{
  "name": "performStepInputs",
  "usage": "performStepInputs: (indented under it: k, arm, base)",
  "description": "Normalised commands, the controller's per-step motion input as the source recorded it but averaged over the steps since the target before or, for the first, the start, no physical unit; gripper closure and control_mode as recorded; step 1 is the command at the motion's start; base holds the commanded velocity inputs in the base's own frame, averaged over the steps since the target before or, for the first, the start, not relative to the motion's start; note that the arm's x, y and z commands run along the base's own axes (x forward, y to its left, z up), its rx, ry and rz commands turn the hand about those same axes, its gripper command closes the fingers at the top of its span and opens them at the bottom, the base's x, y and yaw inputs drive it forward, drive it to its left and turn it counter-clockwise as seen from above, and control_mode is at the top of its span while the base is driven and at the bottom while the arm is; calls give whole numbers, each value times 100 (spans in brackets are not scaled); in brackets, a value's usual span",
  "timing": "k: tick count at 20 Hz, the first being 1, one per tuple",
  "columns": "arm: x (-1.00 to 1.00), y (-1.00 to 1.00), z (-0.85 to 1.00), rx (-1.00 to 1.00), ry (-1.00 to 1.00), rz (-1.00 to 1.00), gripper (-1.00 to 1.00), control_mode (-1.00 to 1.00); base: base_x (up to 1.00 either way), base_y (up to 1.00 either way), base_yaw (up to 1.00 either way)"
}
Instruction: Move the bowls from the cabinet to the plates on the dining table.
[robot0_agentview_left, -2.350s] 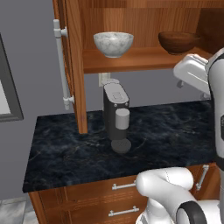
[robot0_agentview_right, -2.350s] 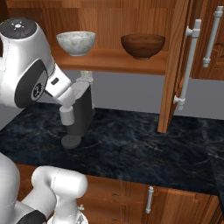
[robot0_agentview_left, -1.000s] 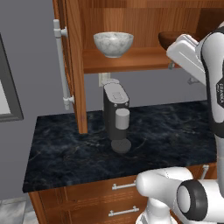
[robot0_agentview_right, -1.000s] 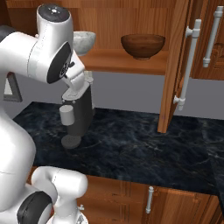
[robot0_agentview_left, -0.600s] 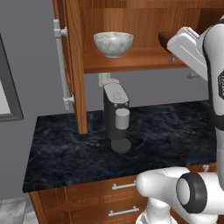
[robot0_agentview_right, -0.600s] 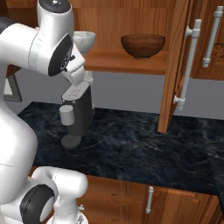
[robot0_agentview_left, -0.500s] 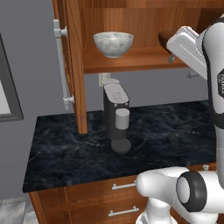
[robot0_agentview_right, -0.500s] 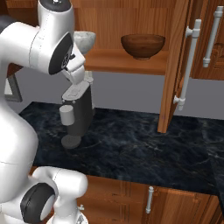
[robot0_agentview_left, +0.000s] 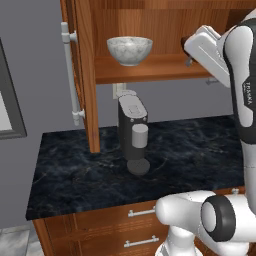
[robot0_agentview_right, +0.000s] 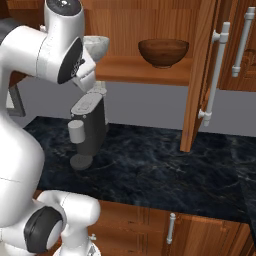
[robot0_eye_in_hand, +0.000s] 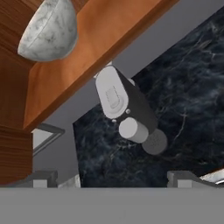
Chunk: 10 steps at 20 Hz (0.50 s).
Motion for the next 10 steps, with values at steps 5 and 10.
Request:
performStepInputs:
  k: [5,10]
  arm:
    - [17,16,0,6,-20,0,-100,-100]
    - [16,16,0,4,-18,0,-100,-100]
  base:
    - [0,0,0]
    - [0,0,0]
